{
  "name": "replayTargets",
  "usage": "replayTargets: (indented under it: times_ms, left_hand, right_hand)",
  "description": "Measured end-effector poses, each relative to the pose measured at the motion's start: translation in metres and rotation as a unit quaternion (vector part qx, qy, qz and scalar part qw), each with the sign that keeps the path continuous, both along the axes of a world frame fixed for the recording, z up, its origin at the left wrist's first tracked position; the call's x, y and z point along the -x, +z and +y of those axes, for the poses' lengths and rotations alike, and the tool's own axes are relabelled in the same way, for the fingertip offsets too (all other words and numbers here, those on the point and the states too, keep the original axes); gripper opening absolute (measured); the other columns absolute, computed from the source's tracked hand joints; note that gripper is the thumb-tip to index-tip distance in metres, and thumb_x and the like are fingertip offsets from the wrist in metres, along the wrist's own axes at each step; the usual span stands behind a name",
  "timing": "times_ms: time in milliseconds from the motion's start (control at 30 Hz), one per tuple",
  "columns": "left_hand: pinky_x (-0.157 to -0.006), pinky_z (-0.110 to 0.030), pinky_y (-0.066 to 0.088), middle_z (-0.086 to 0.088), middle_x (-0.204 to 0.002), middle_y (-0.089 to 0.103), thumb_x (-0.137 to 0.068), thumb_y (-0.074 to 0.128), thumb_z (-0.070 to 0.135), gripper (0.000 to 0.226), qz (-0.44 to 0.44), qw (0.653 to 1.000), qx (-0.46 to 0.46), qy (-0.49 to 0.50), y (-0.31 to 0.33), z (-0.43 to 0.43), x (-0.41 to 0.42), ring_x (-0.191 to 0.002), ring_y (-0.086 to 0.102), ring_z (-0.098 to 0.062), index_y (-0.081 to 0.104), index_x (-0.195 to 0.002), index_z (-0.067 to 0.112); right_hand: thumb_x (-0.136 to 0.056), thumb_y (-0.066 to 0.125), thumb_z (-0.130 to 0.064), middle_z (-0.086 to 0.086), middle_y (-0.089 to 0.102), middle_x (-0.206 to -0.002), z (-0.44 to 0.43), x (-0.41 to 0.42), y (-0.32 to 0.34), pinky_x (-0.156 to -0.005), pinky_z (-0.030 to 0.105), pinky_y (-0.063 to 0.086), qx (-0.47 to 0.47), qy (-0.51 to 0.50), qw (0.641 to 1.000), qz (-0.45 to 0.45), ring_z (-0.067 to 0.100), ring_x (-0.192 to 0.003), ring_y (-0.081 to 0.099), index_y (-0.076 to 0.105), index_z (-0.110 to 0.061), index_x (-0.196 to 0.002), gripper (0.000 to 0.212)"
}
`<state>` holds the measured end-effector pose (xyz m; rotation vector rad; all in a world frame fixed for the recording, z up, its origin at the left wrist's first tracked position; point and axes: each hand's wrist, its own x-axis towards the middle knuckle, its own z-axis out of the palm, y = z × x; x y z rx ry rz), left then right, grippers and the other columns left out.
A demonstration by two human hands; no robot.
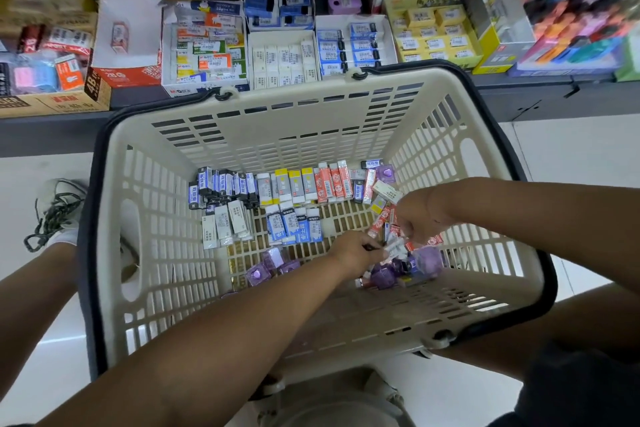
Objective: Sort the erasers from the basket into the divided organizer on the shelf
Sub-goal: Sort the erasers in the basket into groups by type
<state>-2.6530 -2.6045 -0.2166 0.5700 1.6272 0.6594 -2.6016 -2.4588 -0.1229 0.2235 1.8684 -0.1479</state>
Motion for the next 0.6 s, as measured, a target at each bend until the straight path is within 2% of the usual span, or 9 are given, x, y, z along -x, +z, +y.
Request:
replayTargets:
  times_ms: [67, 100, 167, 233, 300, 367, 467, 533, 600]
  left_hand:
    - [-0.072, -0.020, 0.052, -0.013, -0.100, 0.067, -0.089, 0.067, 0.019, 0.028, -0.008, 1.000, 0.012, 0.018, -0.001, -0.002, 0.001, -0.084, 0.058, -0.017, 0.067, -0.111, 0.002]
    - [-0.079, -0.030, 0.055, -0.013, -0.094, 0.066, -0.090, 0.066, 0.018, 0.024, -0.014, 0.999, 0.022, 0.028, -0.001, -0.003, 0.003, -0.083, 0.059, -0.020, 0.067, -0.108, 0.001]
    - [-0.081, -0.041, 0.055, -0.008, -0.080, 0.061, -0.091, 0.064, 0.015, 0.015, -0.032, 0.998, 0.044, 0.041, 0.000, -0.006, 0.007, -0.074, 0.060, -0.020, 0.065, -0.100, 0.003]
    - [-0.070, -0.037, 0.056, -0.005, -0.073, 0.058, -0.093, 0.062, 0.012, 0.005, -0.053, 0.996, 0.054, 0.055, 0.001, -0.011, 0.012, -0.063, 0.059, -0.015, 0.061, -0.090, 0.007]
    - [-0.054, -0.029, 0.055, -0.007, -0.073, 0.058, -0.094, 0.059, 0.009, 0.007, -0.083, 0.991, 0.061, 0.084, 0.005, -0.015, 0.016, -0.055, 0.058, -0.012, 0.058, -0.087, 0.009]
    - [-0.053, -0.027, 0.055, -0.010, -0.075, 0.060, -0.094, 0.058, 0.007, 0.002, -0.103, 0.987, 0.061, 0.107, 0.007, -0.020, 0.018, -0.053, 0.058, -0.013, 0.058, -0.093, 0.005]
    - [-0.058, -0.030, 0.056, -0.014, -0.077, 0.061, -0.094, 0.057, 0.007, 0.010, -0.134, 0.978, 0.053, 0.148, 0.011, -0.024, 0.022, -0.058, 0.057, -0.019, 0.057, -0.103, 0.001]
    - [-0.053, -0.027, 0.055, -0.014, -0.078, 0.062, -0.094, 0.058, 0.007, 0.006, -0.155, 0.971, 0.047, 0.177, 0.013, -0.026, 0.026, -0.060, 0.057, -0.021, 0.057, -0.099, 0.003]
    - [-0.053, -0.026, 0.055, -0.012, -0.078, 0.064, -0.094, 0.059, 0.008, 0.010, -0.151, 0.970, 0.047, 0.184, 0.012, -0.026, 0.031, -0.060, 0.059, -0.020, 0.059, -0.102, 0.003]
  right_hand:
    - [-0.091, 0.059, -0.028, 0.007, 0.066, -0.077, 0.009, 0.005, -0.003, -0.066, 0.026, 0.049, 0.053, -0.126, 0.988, 0.075, 0.015, -0.064, 0.056, 0.069, -0.010, -0.087, 0.021]
    - [-0.090, 0.061, -0.028, 0.008, 0.069, -0.079, 0.013, 0.009, -0.005, -0.069, 0.030, 0.052, 0.080, -0.233, 0.960, 0.135, 0.016, -0.066, 0.060, 0.070, -0.011, -0.088, 0.019]
    - [-0.089, 0.064, -0.023, 0.005, 0.066, -0.062, 0.016, 0.020, -0.010, -0.061, 0.026, 0.052, 0.129, -0.446, 0.853, 0.237, 0.011, -0.052, 0.057, 0.068, -0.011, -0.075, 0.019]
    - [-0.088, 0.066, -0.018, 0.005, 0.060, -0.055, 0.014, 0.035, -0.023, -0.050, 0.021, 0.049, 0.131, -0.597, 0.743, 0.273, 0.010, -0.044, 0.052, 0.064, -0.005, -0.072, 0.021]
    - [-0.087, 0.068, -0.015, 0.011, 0.059, -0.060, 0.007, 0.049, -0.038, -0.049, 0.025, 0.049, 0.090, -0.675, 0.679, 0.274, 0.016, -0.046, 0.051, 0.065, 0.004, -0.084, 0.019]
    - [-0.086, 0.069, -0.013, 0.012, 0.059, -0.061, 0.002, 0.058, -0.052, -0.043, 0.022, 0.048, 0.060, -0.710, 0.645, 0.278, 0.016, -0.045, 0.051, 0.066, 0.007, -0.095, 0.022]
    - [-0.087, 0.066, -0.010, 0.011, 0.060, -0.068, -0.001, 0.062, -0.058, -0.044, 0.017, 0.050, 0.072, -0.699, 0.650, 0.290, 0.014, -0.054, 0.055, 0.065, 0.000, -0.100, 0.017]
    - [-0.088, 0.065, -0.010, 0.012, 0.062, -0.077, 0.004, 0.056, -0.056, -0.064, 0.026, 0.056, 0.081, -0.634, 0.706, 0.304, 0.018, -0.066, 0.058, 0.066, -0.003, -0.097, 0.011]
    - [-0.084, 0.067, -0.006, 0.013, 0.066, -0.083, 0.012, 0.044, -0.050, -0.082, 0.036, 0.056, 0.068, -0.516, 0.795, 0.311, 0.022, -0.077, 0.062, 0.069, -0.001, -0.092, 0.010]
